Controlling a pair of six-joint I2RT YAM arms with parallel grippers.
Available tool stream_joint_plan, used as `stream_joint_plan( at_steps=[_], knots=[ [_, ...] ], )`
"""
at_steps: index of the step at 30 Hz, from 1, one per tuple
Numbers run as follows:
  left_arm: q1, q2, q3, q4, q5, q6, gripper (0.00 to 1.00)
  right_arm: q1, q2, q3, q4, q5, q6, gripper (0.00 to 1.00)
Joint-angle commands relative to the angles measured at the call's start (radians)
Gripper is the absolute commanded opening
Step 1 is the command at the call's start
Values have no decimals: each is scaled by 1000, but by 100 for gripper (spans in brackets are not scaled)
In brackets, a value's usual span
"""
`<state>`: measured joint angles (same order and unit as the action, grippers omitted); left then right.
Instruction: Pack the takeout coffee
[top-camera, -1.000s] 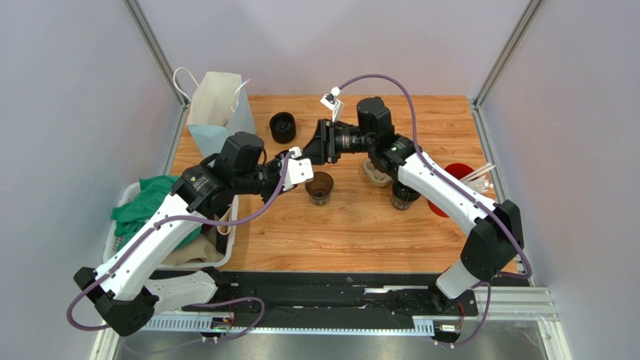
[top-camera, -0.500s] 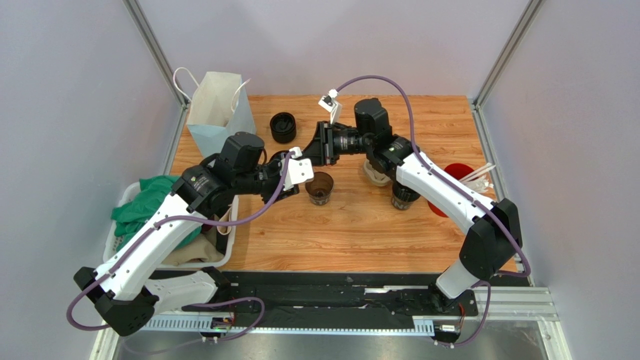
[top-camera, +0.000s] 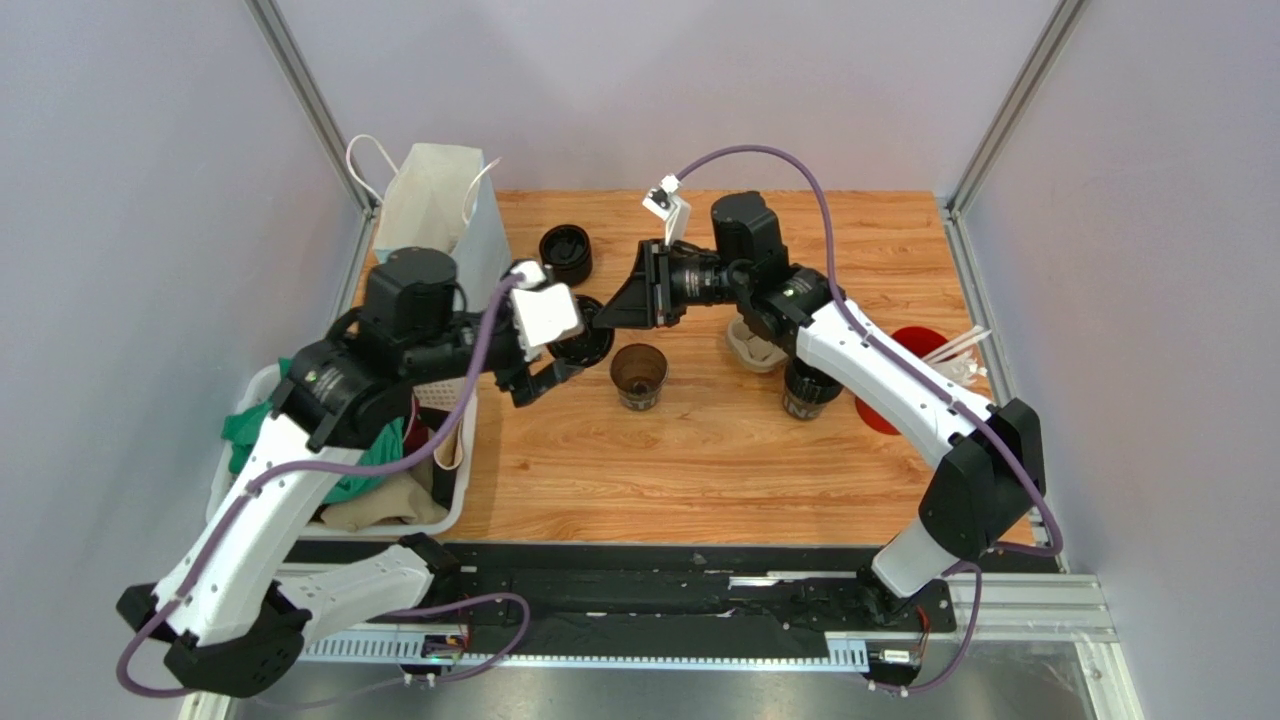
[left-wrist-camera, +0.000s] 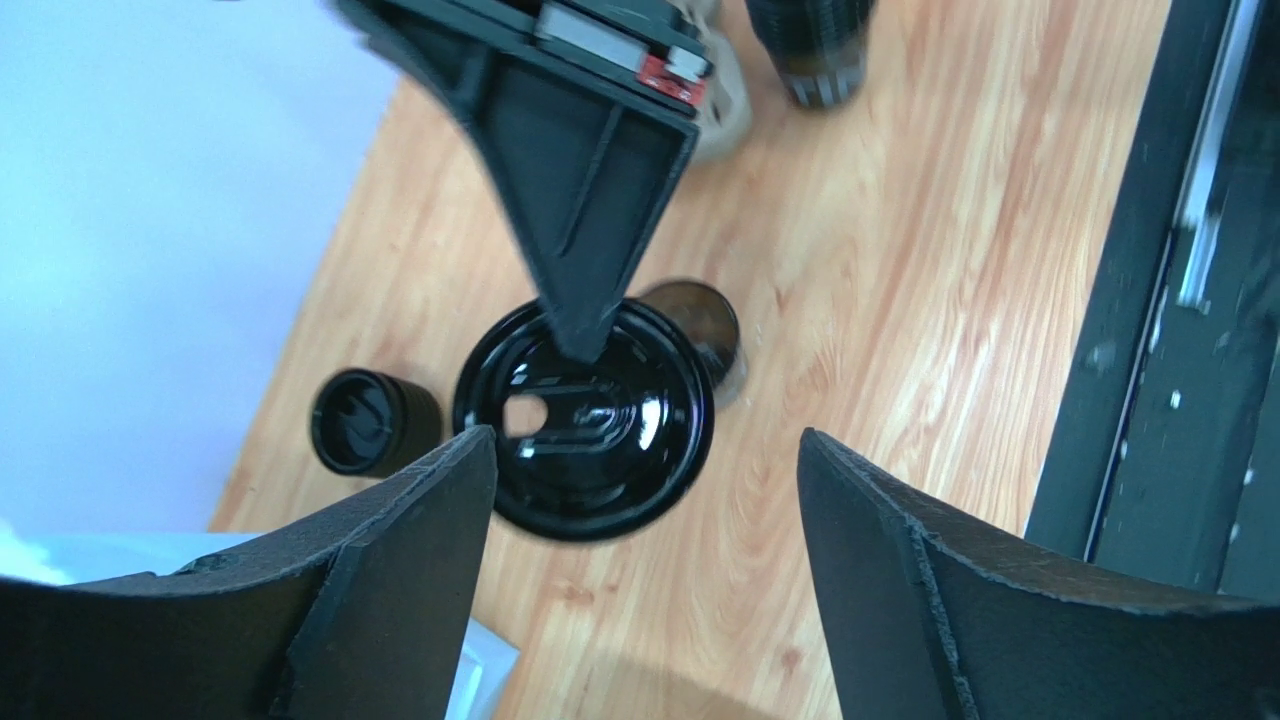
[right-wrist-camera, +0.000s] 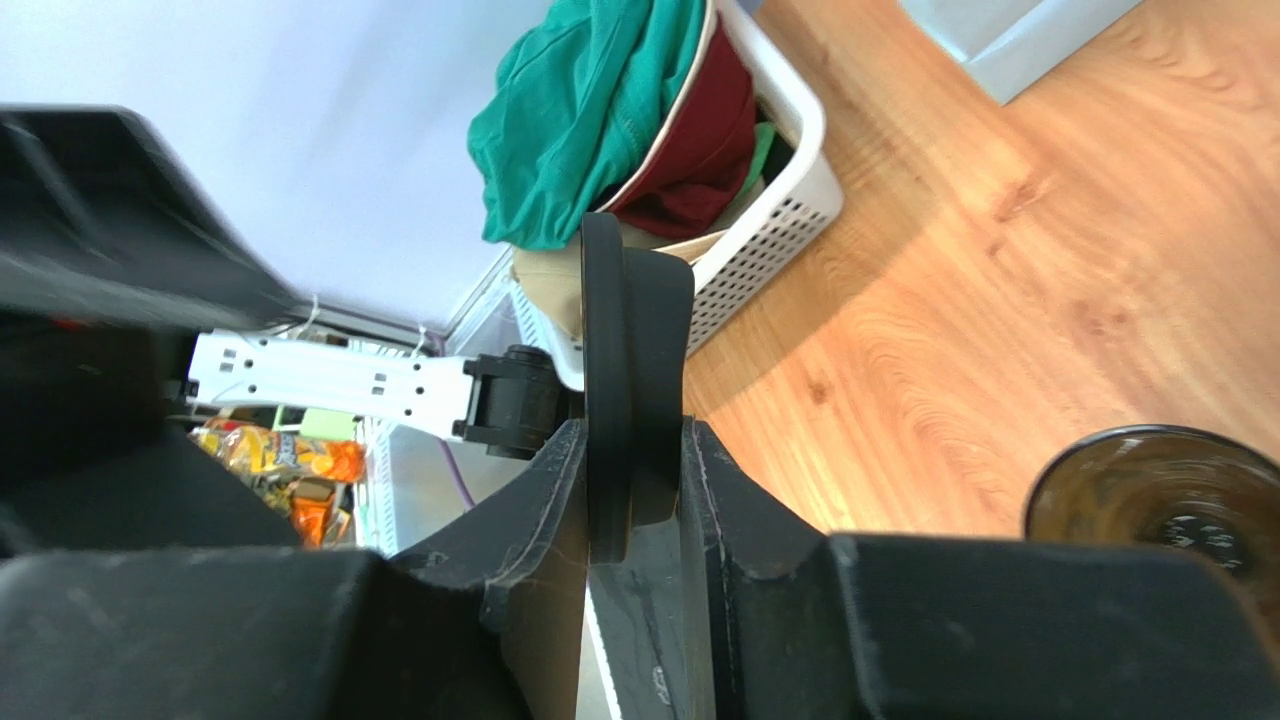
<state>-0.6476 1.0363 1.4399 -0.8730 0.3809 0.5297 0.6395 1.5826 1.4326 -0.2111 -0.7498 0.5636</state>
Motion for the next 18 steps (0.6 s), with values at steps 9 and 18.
stream_joint_plan(
  at_steps=[9, 18],
  knots=[
    [233, -12, 5, 127, 410, -276, 88, -191, -228, 74, -56, 20, -206, 10],
    [379, 157, 11, 385, 815, -615, 90, -193, -374, 29, -48, -26, -307, 10]
  ],
)
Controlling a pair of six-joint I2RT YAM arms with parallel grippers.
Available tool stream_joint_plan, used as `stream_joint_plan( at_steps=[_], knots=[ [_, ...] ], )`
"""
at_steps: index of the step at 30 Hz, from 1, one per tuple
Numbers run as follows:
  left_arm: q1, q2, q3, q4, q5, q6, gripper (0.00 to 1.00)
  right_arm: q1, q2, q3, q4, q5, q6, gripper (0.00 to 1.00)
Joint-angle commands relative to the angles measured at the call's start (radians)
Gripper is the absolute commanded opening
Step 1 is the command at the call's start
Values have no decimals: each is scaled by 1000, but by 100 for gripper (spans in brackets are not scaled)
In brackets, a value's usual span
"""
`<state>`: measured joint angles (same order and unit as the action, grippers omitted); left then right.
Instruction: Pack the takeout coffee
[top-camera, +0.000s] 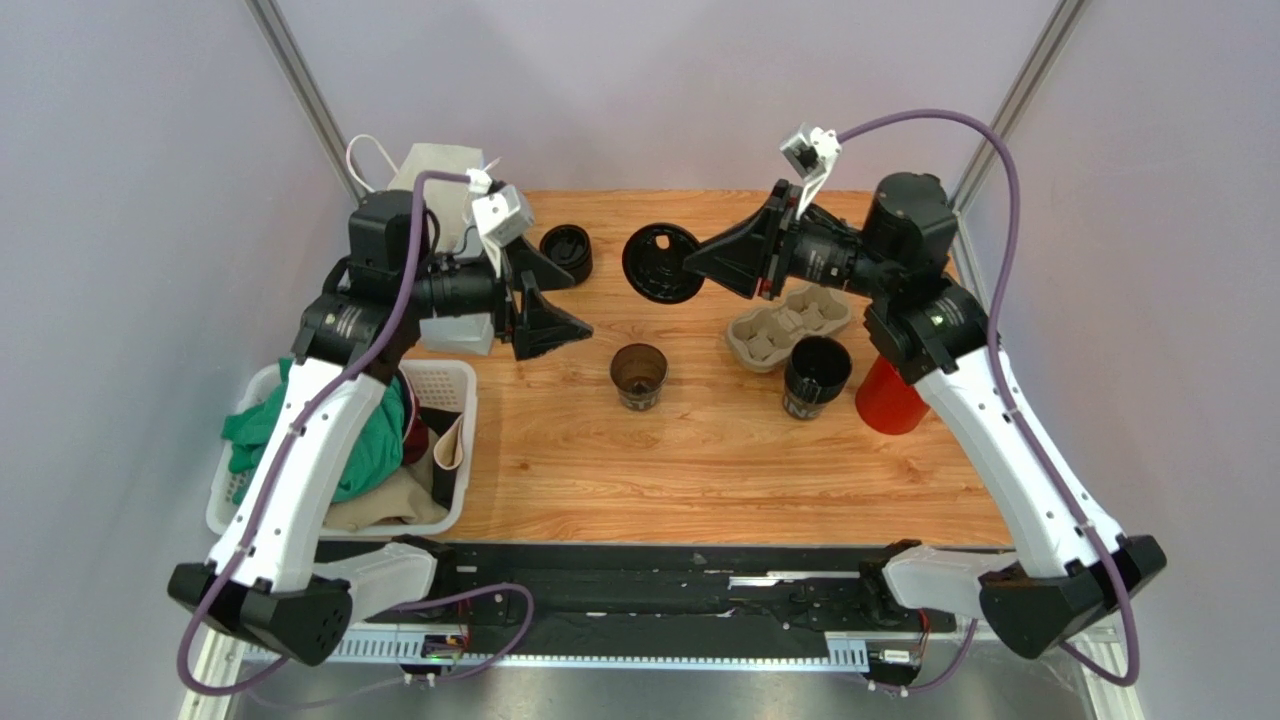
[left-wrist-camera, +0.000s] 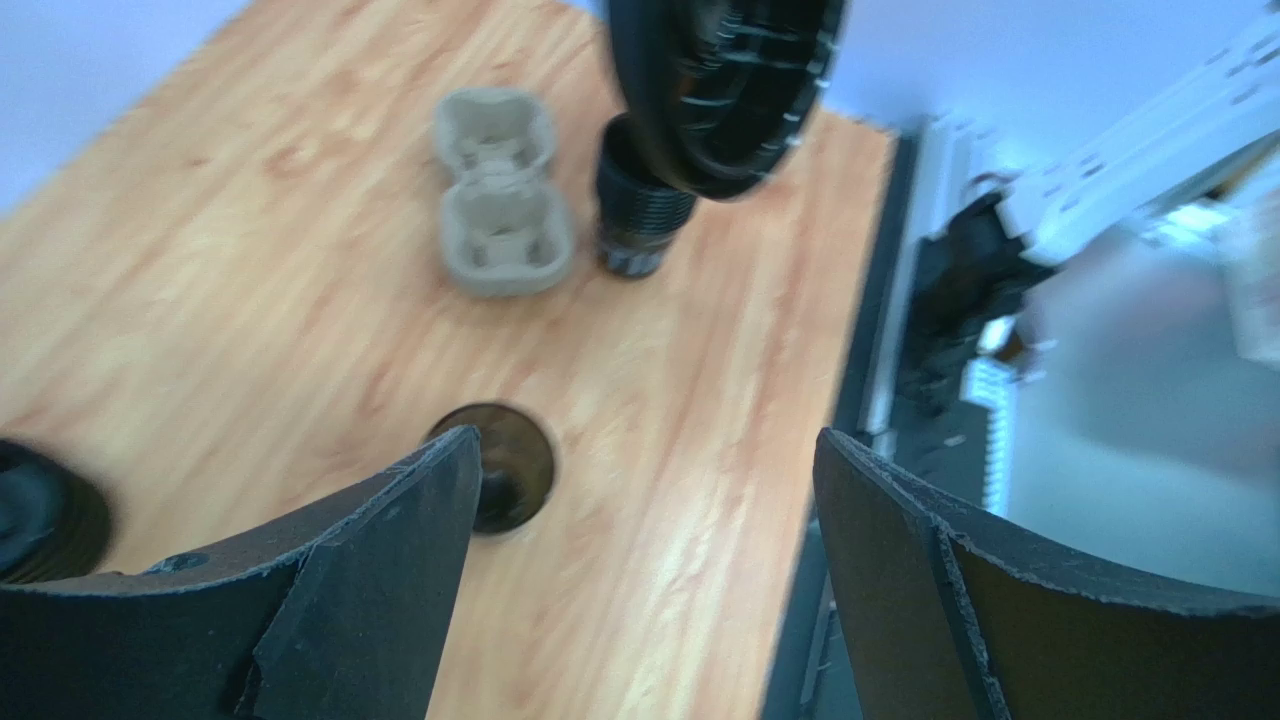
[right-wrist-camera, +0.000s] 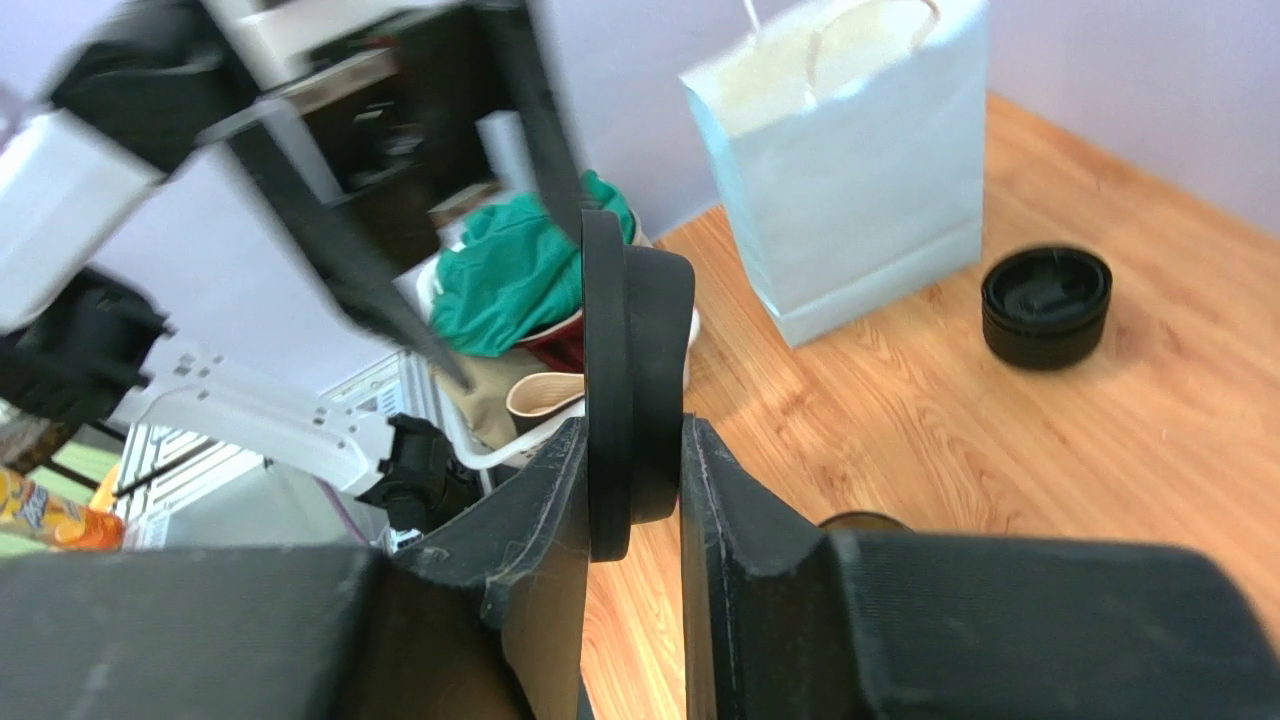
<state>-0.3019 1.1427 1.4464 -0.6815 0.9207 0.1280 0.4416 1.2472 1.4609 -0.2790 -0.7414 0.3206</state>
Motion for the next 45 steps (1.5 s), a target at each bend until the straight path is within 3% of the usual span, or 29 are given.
stream_joint_plan(
  at_steps=[1, 4, 11, 18, 28, 36, 45],
  knots=[
    [40, 64, 3, 226, 312, -282, 90, 5, -45, -8, 21, -36, -66, 10],
    [40, 110, -1, 367, 458, -410, 92, 5, -71, -37, 38, -39, -72, 10],
    [37, 147, -32, 615, 583, -622, 95, 5, -89, -114, 107, -87, -52, 10],
    [9, 152, -60, 554, 532, -521, 93, 17, -48, -139, 216, -167, 61, 10],
    [-17, 207, -8, 407, 477, -393, 89, 42, -15, -132, 242, -165, 81, 10],
    [-34, 196, -14, 399, 457, -370, 83, 49, 27, -120, 244, -153, 80, 10],
    [-42, 198, -20, 399, 446, -366, 61, 60, 43, -105, 242, -145, 80, 10]
  ],
)
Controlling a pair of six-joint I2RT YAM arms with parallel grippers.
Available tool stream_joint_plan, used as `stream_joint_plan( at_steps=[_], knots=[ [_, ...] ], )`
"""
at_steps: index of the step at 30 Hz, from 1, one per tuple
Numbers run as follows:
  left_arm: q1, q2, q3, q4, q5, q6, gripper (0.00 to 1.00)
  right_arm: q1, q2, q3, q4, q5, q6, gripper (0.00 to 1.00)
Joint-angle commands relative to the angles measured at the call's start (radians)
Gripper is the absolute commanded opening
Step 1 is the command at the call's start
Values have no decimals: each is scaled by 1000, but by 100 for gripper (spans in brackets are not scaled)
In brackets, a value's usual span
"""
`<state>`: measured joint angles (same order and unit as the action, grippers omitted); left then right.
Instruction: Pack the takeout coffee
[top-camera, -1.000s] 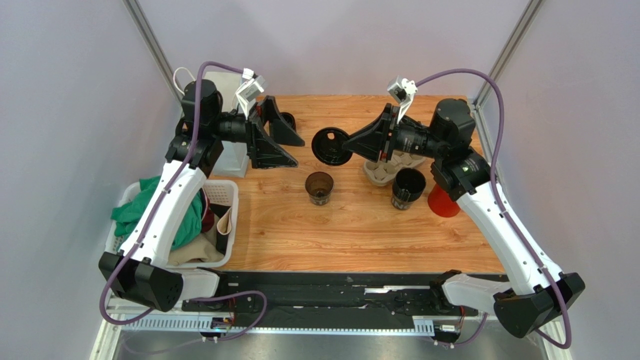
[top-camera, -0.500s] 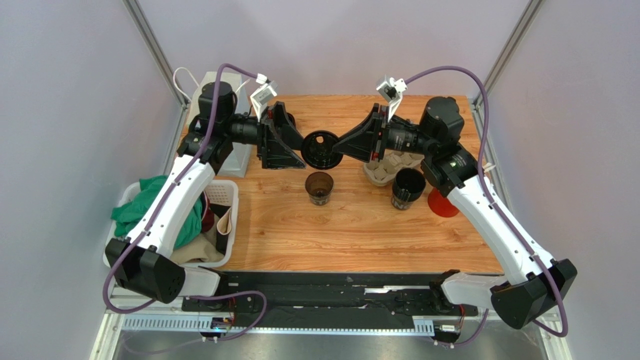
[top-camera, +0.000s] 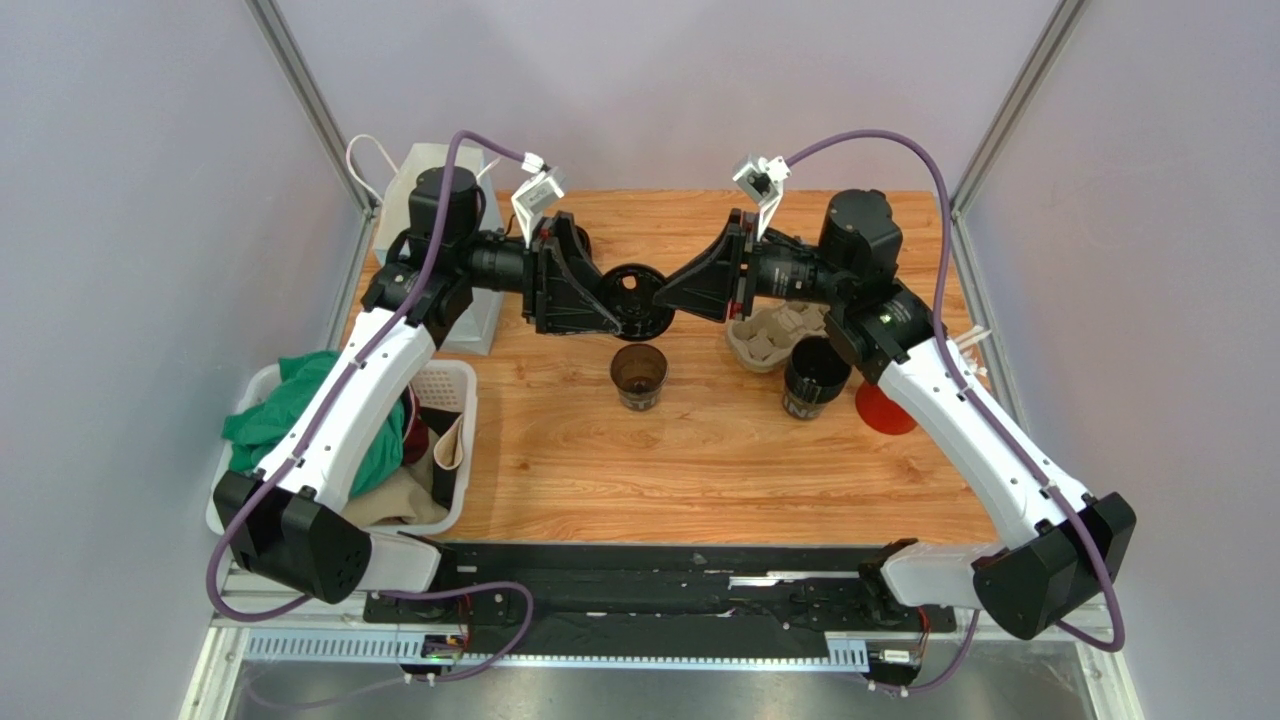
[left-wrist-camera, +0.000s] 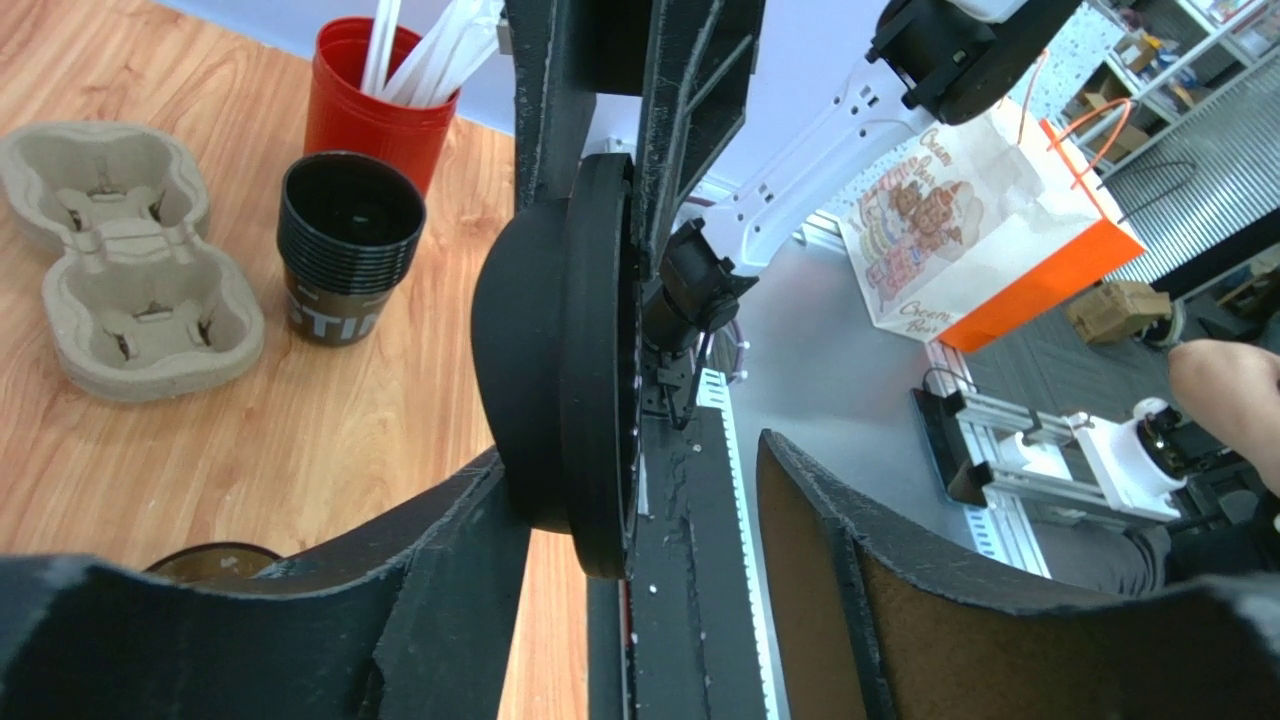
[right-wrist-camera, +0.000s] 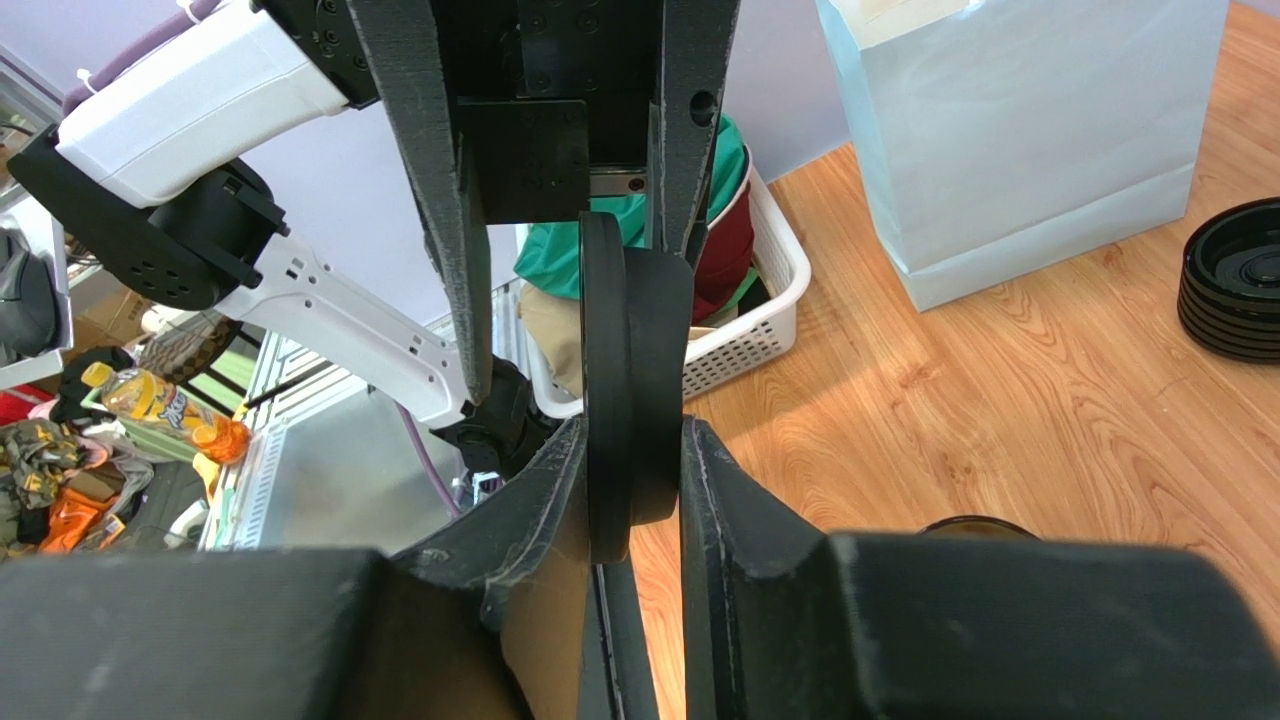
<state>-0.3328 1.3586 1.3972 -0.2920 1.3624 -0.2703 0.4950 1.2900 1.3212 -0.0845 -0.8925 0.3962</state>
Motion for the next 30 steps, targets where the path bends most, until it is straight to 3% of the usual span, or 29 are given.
stream_joint_plan(
  at_steps=[1, 9, 15, 18, 19, 21, 25, 30],
  knots=[
    [-12, -18, 29, 7, 3, 34, 59, 4, 3, 36, 45, 4, 4, 10],
    [-26, -24, 34, -48, -20, 92, 38, 7, 15, 44, 35, 13, -7, 11],
    [-31, -29, 86, -195, -111, 213, 26, 7, 11, 82, -59, 26, -83, 32],
    [-34, -36, 150, -356, -199, 365, 25, 5, -12, 127, -147, 29, -155, 46],
    [-40, -39, 172, -404, -286, 473, 25, 7, -15, 141, -174, 24, -178, 51],
    [-64, -65, 201, -499, -380, 575, 25, 5, -21, 188, -255, 11, -241, 55],
    [-106, -144, 163, -535, -647, 791, 25, 2, -29, 257, -400, -46, -347, 61],
    [-192, -266, 27, -538, -855, 983, 23, 1, -28, 269, -546, -126, -490, 64]
  ],
)
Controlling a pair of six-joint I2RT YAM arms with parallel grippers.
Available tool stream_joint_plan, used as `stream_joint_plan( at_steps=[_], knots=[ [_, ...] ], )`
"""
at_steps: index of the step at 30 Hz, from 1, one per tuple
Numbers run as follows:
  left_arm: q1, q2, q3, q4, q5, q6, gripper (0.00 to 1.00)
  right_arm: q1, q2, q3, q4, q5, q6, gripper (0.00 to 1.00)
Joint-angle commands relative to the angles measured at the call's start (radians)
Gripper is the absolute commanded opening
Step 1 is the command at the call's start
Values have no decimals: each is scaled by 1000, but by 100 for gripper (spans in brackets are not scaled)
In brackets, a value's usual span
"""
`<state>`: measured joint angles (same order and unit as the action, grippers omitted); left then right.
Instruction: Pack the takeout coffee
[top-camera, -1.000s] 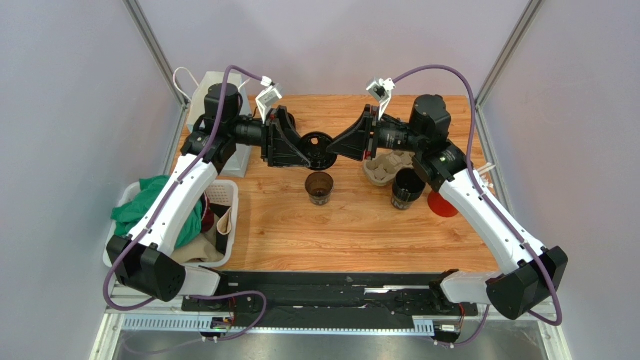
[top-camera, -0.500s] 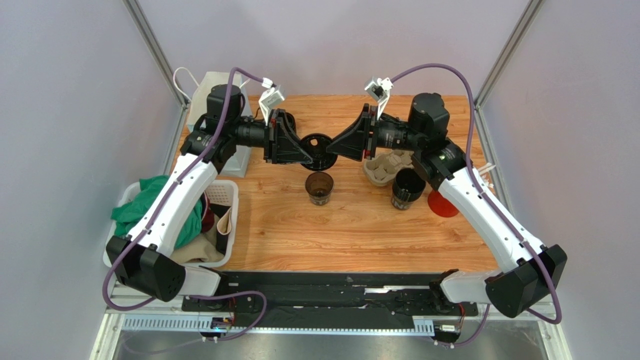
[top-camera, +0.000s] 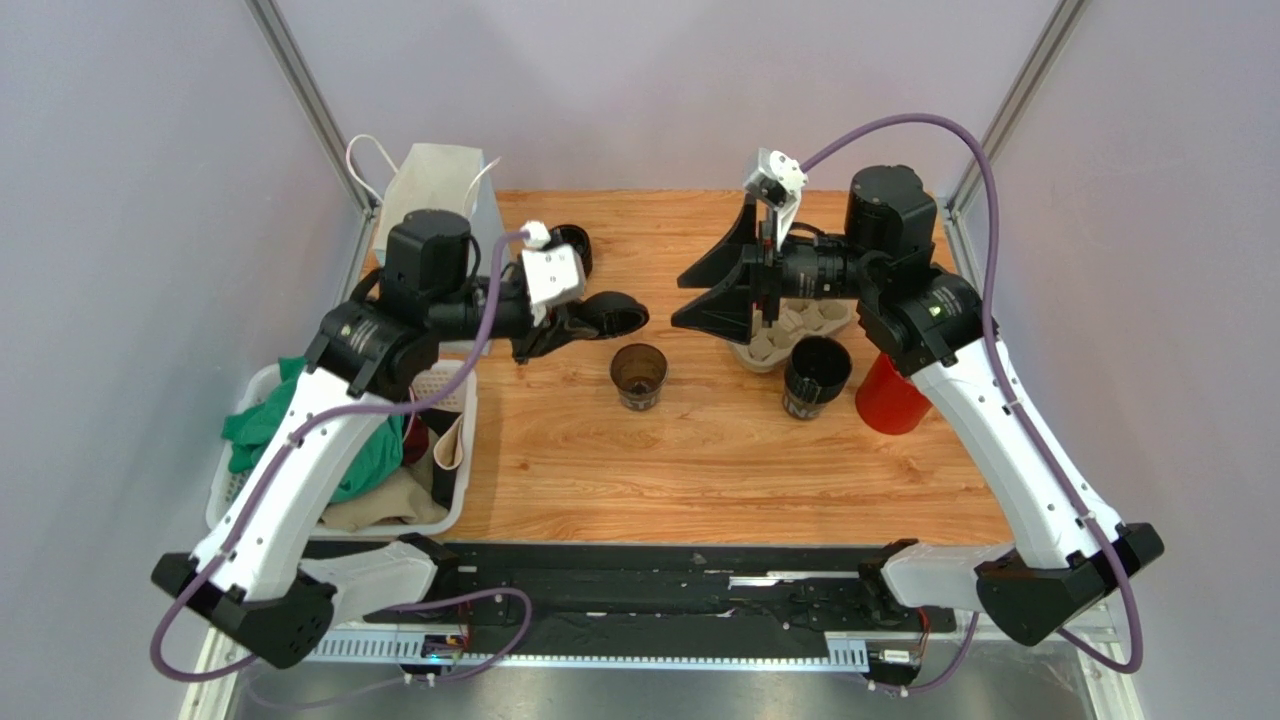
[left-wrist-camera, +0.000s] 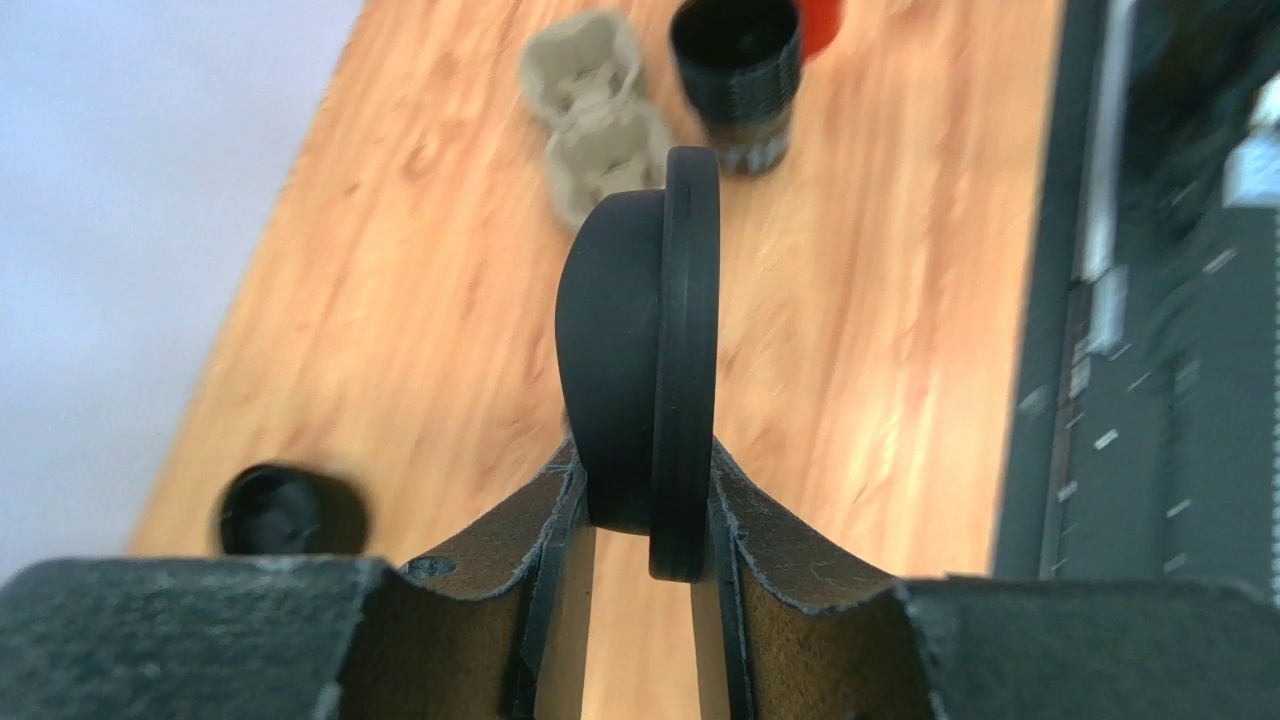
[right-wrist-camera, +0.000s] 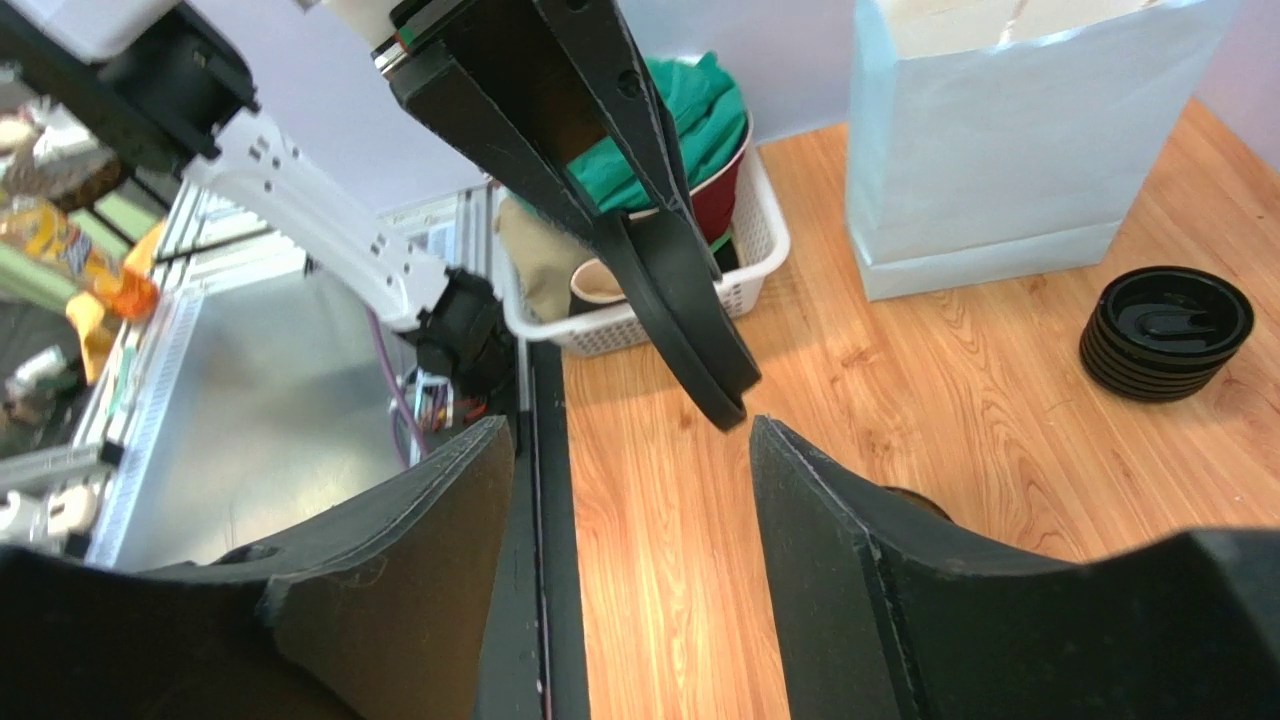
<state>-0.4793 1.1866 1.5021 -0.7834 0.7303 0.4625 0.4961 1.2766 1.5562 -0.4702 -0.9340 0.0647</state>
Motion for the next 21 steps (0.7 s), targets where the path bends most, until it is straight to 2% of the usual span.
stream_joint_plan(
  at_steps=[1, 3, 8, 11, 13, 14, 15, 21],
  knots=[
    [-53, -108, -98, -43, -261, 286, 23, -1, -7, 33, -179, -115, -201, 64],
    [-79, -125, -134, -43, -305, 317, 22, 1, 3, 34, -240, -149, -252, 64],
    [-192, -160, -229, 2, -601, 372, 22, -1, 23, 5, -317, -216, -394, 64],
    [-240, -154, -224, -17, -767, 393, 22, 1, 24, -22, -329, -226, -437, 64],
    [-243, -153, -206, -34, -853, 412, 18, 1, 32, -33, -329, -218, -448, 65],
    [-243, -163, -204, -37, -883, 416, 12, 1, 35, -44, -329, -210, -457, 65],
    [-243, -171, -207, -37, -926, 453, 12, 1, 44, -47, -329, -203, -457, 65],
    [-263, -262, -210, -42, -896, 533, 12, 1, 59, -51, -328, -210, -465, 65]
  ],
)
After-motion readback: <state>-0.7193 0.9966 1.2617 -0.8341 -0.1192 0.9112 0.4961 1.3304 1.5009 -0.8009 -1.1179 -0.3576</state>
